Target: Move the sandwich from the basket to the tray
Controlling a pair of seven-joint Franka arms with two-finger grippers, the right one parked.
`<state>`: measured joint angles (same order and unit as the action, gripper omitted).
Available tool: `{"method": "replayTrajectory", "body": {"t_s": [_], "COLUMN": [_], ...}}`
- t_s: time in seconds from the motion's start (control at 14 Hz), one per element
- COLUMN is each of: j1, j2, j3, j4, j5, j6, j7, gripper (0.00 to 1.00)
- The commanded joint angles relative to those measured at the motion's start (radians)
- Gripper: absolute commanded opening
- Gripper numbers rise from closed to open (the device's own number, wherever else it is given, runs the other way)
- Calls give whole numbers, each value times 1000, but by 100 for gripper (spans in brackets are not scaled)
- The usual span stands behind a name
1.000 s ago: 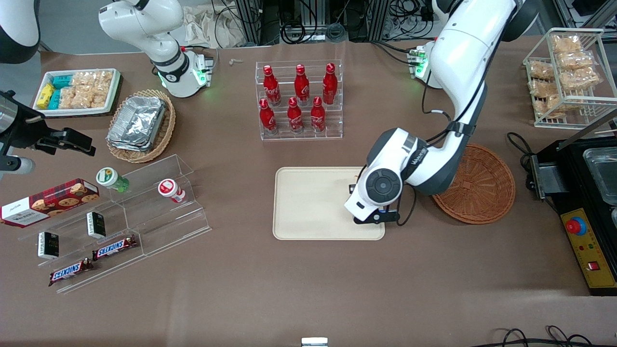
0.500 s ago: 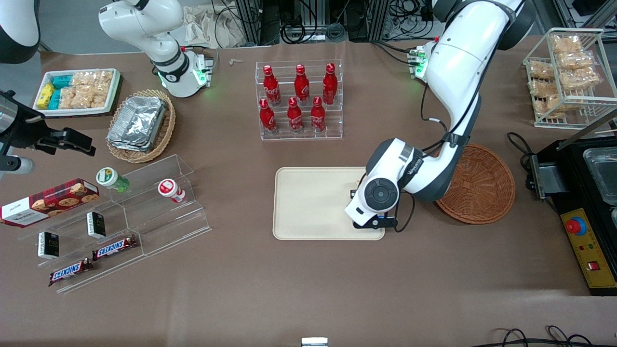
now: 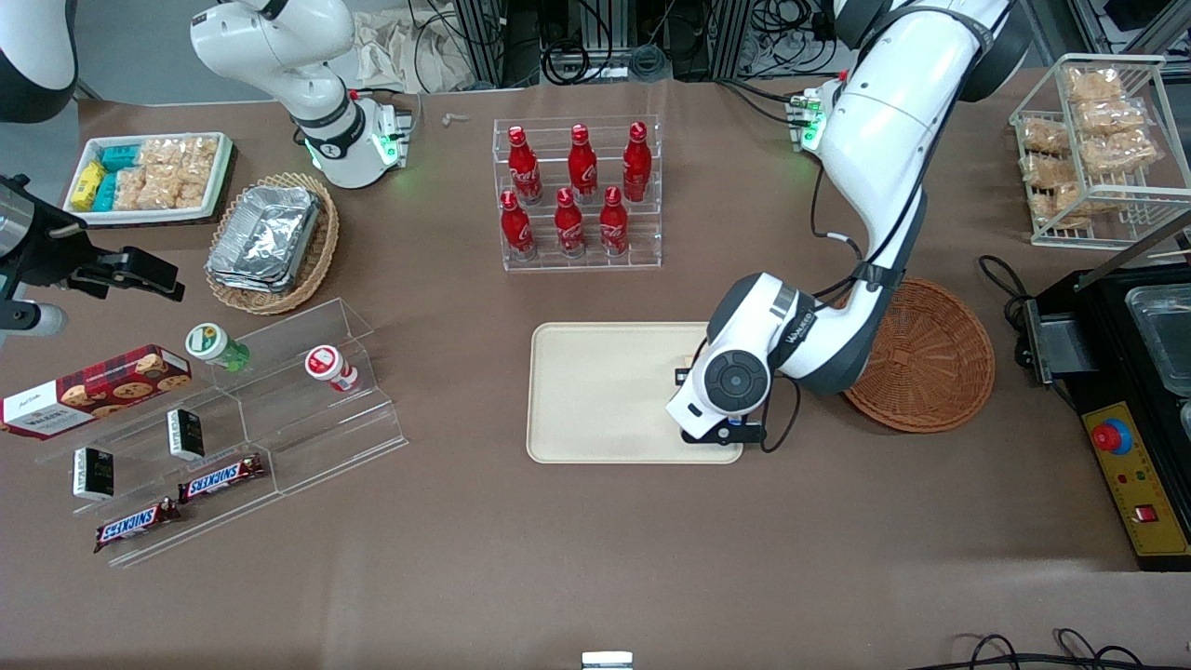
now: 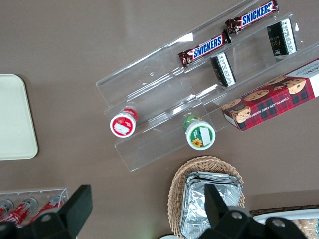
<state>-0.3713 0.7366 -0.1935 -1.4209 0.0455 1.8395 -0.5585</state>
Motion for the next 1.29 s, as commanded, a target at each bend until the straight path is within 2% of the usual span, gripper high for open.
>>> {"method": "replayTrajectory", "body": {"t_s": [0.0, 0.43, 0.57, 0.79, 1.0, 1.21], "j1": [38, 195, 212, 256, 298, 359], "j2": [-37, -218, -267, -327, -374, -417], "j3": [-1, -1, 0, 0, 2, 3], "j4": [22, 33, 33, 50, 48, 48], "j5": [4, 4, 16, 24, 73, 74], "j6": [-38, -186, -262, -269, -316, -339], "j7": [-8, -6, 12, 17, 142, 268], "gripper": [100, 100, 100, 100, 100, 100]}}
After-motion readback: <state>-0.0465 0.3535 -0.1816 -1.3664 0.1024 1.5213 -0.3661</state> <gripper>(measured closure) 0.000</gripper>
